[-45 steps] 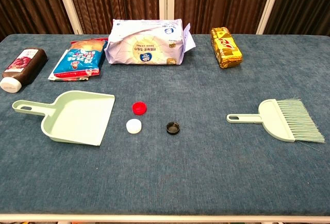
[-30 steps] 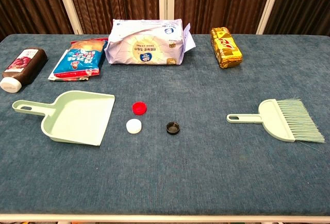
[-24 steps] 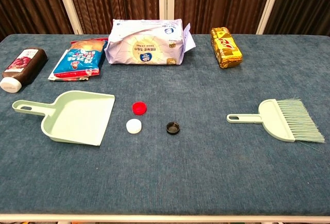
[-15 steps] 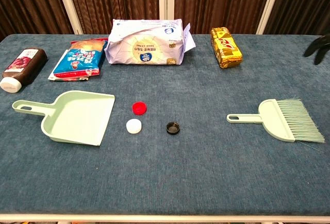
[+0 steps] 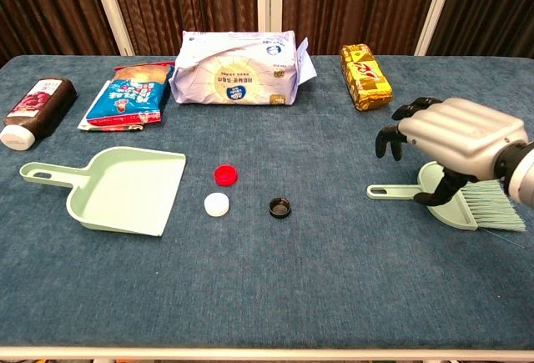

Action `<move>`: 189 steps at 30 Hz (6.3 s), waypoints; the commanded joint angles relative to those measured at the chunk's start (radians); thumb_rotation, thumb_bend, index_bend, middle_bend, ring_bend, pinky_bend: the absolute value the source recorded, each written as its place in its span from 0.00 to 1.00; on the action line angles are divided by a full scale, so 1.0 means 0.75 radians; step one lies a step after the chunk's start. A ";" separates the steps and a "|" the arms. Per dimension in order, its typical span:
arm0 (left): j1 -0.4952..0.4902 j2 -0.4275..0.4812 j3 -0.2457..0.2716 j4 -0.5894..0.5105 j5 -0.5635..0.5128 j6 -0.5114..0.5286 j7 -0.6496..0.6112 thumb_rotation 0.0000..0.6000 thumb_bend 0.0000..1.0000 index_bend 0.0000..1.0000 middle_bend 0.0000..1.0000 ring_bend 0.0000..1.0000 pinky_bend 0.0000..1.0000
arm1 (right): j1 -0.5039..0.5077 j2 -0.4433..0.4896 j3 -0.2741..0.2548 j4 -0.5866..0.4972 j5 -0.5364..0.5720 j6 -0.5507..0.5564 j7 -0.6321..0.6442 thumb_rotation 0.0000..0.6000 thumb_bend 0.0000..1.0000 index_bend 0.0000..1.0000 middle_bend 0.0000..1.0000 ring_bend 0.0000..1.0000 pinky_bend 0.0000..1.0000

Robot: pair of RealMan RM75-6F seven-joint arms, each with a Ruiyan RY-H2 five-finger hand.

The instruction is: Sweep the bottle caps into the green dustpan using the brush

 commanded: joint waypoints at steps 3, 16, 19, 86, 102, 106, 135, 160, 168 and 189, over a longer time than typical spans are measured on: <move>-0.005 -0.007 0.000 0.013 0.001 -0.011 -0.010 1.00 0.11 0.30 0.28 0.18 0.15 | 0.007 -0.061 -0.019 0.068 0.004 0.024 0.038 1.00 0.15 0.33 0.38 0.10 0.09; -0.001 -0.019 -0.001 0.036 0.003 -0.011 -0.035 1.00 0.11 0.30 0.28 0.18 0.15 | 0.016 -0.119 -0.060 0.193 -0.015 0.033 0.077 1.00 0.21 0.38 0.42 0.13 0.13; -0.002 -0.020 -0.001 0.039 0.002 -0.013 -0.034 1.00 0.11 0.30 0.28 0.18 0.15 | 0.018 -0.125 -0.060 0.216 -0.024 0.035 0.102 1.00 0.22 0.39 0.43 0.15 0.13; -0.591 -0.239 -0.064 -0.111 -0.520 -0.664 0.429 1.00 0.18 0.37 0.33 0.20 0.18 | 0.083 0.360 0.148 -0.079 0.005 0.042 0.573 1.00 0.43 0.68 0.61 0.31 0.20; -0.635 -0.342 -0.051 -0.013 -0.547 -0.612 0.429 1.00 0.21 0.47 0.44 0.29 0.22 | 0.081 0.355 0.125 -0.062 0.011 0.055 0.613 1.00 0.43 0.68 0.61 0.31 0.20; -0.641 -0.347 -0.047 0.001 -0.560 -0.616 0.420 1.00 0.22 0.47 0.44 0.29 0.22 | 0.082 0.352 0.118 -0.056 0.015 0.053 0.618 1.00 0.43 0.68 0.61 0.31 0.20; -0.717 -0.308 -0.010 0.023 -0.445 -0.732 0.289 1.00 0.35 0.59 0.56 0.39 0.25 | 0.096 0.333 0.042 -0.181 -0.121 -0.077 0.900 1.00 0.45 0.69 0.62 0.31 0.20; -0.825 -0.300 -0.040 -0.026 -0.523 -0.860 0.204 1.00 0.35 0.59 0.56 0.39 0.25 | 0.166 -0.286 0.073 0.231 -0.349 0.087 1.118 1.00 0.54 0.74 0.65 0.32 0.20; -0.856 -0.319 -0.042 -0.029 -0.559 -0.886 0.178 1.00 0.35 0.59 0.56 0.39 0.25 | 0.187 -0.477 0.069 0.455 -0.425 0.157 1.250 1.00 0.56 0.76 0.66 0.32 0.20; -0.908 -0.365 -0.033 -0.051 -0.617 -0.860 0.182 1.00 0.35 0.59 0.56 0.39 0.25 | 0.325 -0.789 0.141 0.862 -0.503 0.208 1.541 1.00 0.60 0.78 0.66 0.33 0.20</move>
